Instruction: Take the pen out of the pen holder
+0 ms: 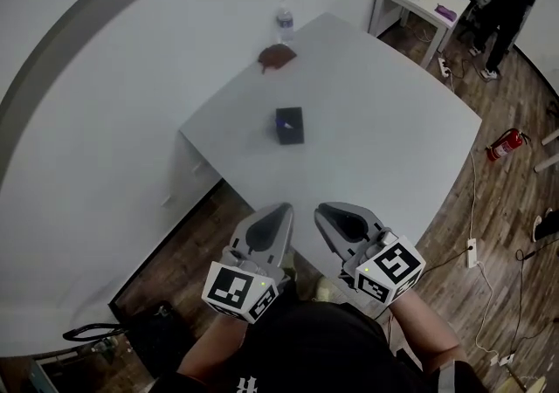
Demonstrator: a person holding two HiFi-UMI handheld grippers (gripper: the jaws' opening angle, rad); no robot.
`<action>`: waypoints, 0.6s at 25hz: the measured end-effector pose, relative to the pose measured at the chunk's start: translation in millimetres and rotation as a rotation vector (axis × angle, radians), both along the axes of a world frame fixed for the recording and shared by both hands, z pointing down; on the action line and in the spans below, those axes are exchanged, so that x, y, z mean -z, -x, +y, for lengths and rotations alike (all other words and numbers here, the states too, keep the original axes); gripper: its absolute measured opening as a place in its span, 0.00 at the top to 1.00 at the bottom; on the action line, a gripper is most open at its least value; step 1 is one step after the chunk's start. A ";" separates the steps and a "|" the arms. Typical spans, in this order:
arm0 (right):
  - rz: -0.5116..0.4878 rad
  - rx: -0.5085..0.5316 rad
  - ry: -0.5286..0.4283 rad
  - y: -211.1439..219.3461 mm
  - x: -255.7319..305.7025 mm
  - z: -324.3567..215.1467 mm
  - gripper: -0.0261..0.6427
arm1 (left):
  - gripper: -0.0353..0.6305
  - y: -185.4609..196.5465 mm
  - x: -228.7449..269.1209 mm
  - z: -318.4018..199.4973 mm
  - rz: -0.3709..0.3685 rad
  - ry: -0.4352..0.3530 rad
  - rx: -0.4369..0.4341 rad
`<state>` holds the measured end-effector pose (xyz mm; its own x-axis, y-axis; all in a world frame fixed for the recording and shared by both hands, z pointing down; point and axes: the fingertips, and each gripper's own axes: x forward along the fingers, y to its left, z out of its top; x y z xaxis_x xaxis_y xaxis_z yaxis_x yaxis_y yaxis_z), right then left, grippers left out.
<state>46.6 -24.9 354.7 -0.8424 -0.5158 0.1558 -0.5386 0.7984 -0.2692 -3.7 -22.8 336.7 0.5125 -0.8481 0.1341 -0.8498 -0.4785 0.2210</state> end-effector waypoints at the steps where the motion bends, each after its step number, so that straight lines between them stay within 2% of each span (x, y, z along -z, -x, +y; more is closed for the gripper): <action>1: 0.008 -0.007 0.001 5.6 -3.6 -12.1 0.94 | 0.94 5.1 -3.7 -10.8 0.001 -0.002 -0.004; 9: 0.075 -0.063 0.034 56.3 -48.3 -112.1 0.93 | 0.94 51.3 -42.9 -103.5 0.004 0.006 -0.022; 13: 0.154 -0.076 0.057 69.3 -81.5 -155.0 0.93 | 0.94 65.9 -62.7 -131.8 0.023 0.047 -0.024; 15: 0.201 -0.066 0.070 76.7 -99.7 -172.6 0.88 | 0.94 71.1 -70.2 -141.5 0.032 0.065 -0.025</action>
<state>-30.1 -197.5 454.4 -0.7556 -0.5505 0.3549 -0.6373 0.7430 -0.2044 -74.8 -164.3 406.9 0.5385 -0.8249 0.1718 -0.8297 -0.4836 0.2788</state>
